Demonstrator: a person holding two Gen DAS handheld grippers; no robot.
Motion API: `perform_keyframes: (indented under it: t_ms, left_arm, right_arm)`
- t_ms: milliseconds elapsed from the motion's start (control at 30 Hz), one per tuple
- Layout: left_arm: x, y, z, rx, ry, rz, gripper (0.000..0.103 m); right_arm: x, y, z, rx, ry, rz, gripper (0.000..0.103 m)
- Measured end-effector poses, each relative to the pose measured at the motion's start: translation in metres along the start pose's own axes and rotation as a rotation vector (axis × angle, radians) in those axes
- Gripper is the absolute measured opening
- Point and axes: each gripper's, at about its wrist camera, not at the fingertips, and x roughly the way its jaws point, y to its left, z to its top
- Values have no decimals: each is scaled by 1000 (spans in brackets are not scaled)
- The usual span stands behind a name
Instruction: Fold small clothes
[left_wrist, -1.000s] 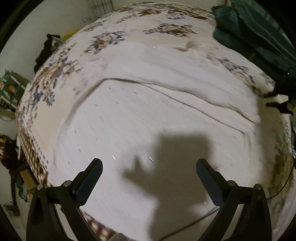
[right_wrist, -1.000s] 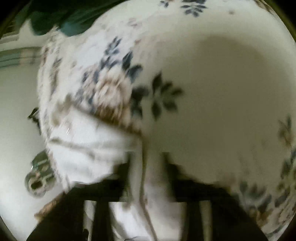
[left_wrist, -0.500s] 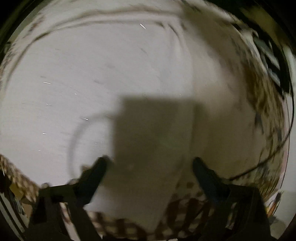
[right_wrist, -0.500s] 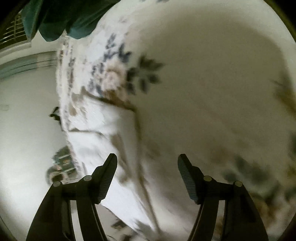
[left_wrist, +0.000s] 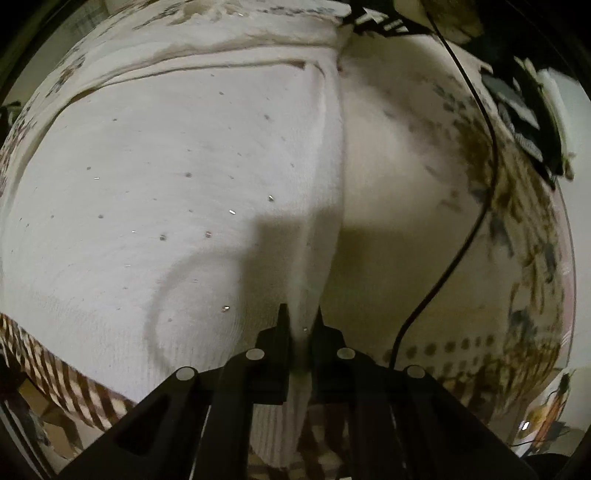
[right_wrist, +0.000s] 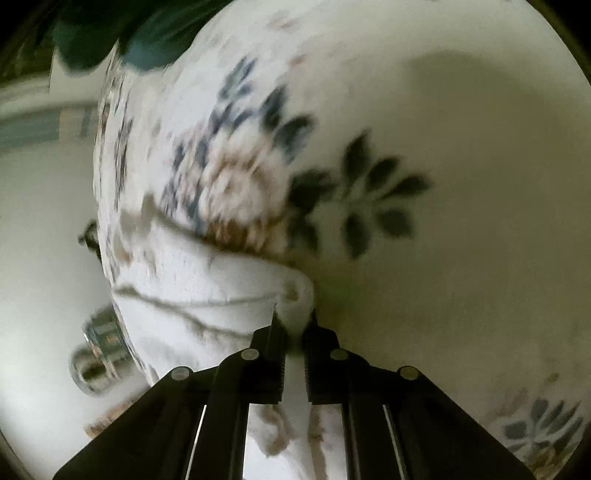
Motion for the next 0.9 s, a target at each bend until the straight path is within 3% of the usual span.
perform_keyframes:
  t_ms: [167, 333, 500, 700, 900]
  left_arm:
    - [-48, 37, 18, -115, -49, -52, 6]
    - [-109, 106, 31, -220, -137, -96, 6]
    - [-139, 184, 33, -363, -182, -143, 6]
    - [-140, 302, 26, -483, -206, -181, 6]
    - [-97, 412, 12, -605, -159, -253, 6]
  right_arm:
    - [-22, 51, -12, -94, -8, -38, 8]
    - [-42, 120, -19, -178, -28, -106, 8]
    - [-31, 230, -38, -273, -48, -141, 8]
    - [44, 379, -58, -401, -77, -227, 8]
    - [157, 466, -55, -442, -40, -367, 8]
